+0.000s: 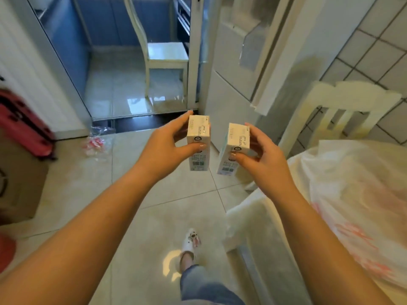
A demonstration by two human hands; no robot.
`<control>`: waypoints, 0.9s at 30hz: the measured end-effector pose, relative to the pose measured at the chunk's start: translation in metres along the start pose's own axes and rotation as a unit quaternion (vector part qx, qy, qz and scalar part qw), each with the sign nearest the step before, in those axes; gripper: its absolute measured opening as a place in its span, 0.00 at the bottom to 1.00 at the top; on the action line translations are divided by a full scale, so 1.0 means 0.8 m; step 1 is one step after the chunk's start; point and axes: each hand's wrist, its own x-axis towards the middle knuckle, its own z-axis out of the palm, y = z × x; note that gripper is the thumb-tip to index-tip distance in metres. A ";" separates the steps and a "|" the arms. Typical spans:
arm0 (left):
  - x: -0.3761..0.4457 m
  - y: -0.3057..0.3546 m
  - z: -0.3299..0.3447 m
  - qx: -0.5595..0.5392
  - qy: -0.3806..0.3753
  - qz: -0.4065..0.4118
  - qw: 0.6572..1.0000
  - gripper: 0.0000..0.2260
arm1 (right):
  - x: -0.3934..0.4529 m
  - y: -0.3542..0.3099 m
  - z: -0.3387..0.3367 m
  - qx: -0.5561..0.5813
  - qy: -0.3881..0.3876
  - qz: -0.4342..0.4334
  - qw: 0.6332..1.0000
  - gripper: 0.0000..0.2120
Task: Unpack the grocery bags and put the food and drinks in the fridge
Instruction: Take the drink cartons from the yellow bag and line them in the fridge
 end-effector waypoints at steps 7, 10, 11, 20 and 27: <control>0.193 -0.026 -0.071 0.019 0.012 0.012 1.000 0.31 | 0.206 -0.009 0.060 0.014 0.001 -0.049 0.999 0.31; 0.274 -0.042 -0.107 0.032 0.044 0.013 0.998 0.32 | 0.298 -0.019 0.087 0.049 0.012 -0.056 0.997 0.32; 0.297 -0.047 -0.116 0.032 0.055 0.013 0.998 0.32 | 0.325 -0.022 0.097 0.059 0.020 -0.061 0.996 0.31; 0.519 -0.110 -0.171 0.007 0.030 0.035 0.999 0.31 | 0.531 -0.011 0.178 0.077 0.119 -0.055 0.988 0.27; 0.729 -0.143 -0.210 -0.029 -0.074 0.085 0.993 0.31 | 0.683 -0.010 0.198 0.050 0.201 0.007 0.978 0.27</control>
